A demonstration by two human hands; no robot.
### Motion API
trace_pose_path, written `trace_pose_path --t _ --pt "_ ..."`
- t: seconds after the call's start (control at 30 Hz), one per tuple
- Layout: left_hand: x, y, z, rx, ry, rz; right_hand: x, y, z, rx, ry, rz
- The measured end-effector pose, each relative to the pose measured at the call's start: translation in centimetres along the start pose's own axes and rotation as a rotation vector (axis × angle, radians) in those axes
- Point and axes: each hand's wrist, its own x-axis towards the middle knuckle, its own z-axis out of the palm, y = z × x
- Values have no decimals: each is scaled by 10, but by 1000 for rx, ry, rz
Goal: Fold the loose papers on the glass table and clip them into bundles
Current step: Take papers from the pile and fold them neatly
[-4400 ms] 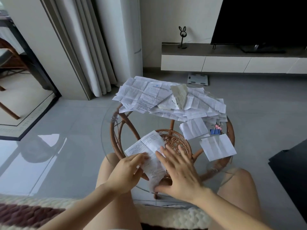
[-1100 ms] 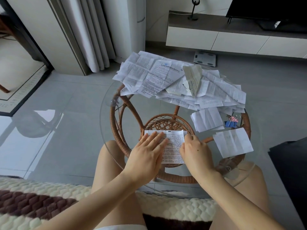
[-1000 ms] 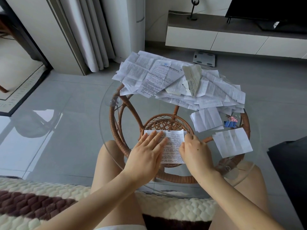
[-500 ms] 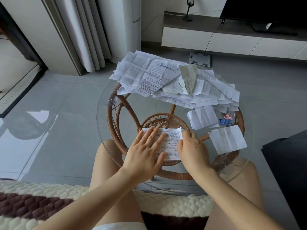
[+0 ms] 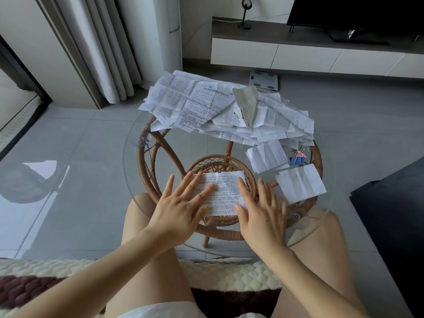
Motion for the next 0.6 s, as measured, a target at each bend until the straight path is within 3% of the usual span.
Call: trace_pose_path --t 0.23,0.4,0.6 --pt "-14 -23 -4 67 32 7 1 6 1 111 109 -44" --pt "-11 -21 -10 111 8 20 0 12 -3 178 36 -38" --pt "9 -22 -34 166 78 165 -18 19 -14 55 -62 -340"
